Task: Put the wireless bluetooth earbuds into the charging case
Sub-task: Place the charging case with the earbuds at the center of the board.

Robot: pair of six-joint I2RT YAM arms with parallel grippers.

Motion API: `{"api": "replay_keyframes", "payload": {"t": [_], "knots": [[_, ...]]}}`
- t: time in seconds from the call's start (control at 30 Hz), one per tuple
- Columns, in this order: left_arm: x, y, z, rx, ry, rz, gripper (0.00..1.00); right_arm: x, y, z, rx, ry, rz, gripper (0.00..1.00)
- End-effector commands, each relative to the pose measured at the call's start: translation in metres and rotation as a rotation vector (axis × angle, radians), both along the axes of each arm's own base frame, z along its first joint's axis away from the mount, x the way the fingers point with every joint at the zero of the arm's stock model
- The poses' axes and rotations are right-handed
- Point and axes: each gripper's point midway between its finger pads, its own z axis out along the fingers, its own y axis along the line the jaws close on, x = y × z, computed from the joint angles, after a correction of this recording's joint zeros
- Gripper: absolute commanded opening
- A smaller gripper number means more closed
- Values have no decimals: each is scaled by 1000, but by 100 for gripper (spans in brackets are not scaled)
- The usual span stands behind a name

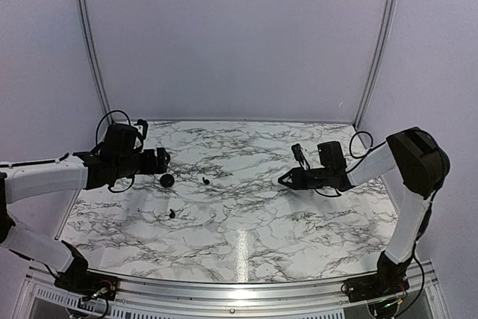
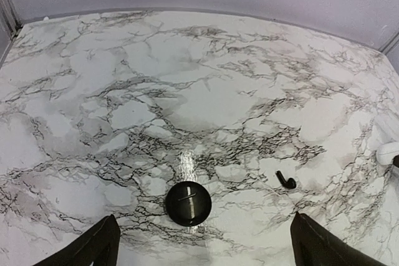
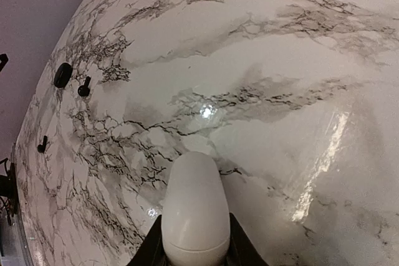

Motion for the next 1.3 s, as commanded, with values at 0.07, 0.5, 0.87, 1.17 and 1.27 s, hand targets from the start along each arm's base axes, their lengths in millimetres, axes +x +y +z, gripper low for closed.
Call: {"api": "replay_keyframes", "payload": {"t": [0.07,0.5,0.87,1.17,1.27], "knots": [[17,18,-42,42,145,3,99,15,-8,-8,2,14,17,2],[28,25,-98,145,300,-1,98,30,-26,-3,-45,-18,-27,40],[31,19,-108,145,331,-18,94,34,-59,20,-81,-69,-116,76],[27,6,-123,166,363,-59,89,29,-63,60,-69,-164,-129,85],[25,1,-132,198,379,-71,87,26,-61,70,-50,-178,-120,85]]}}
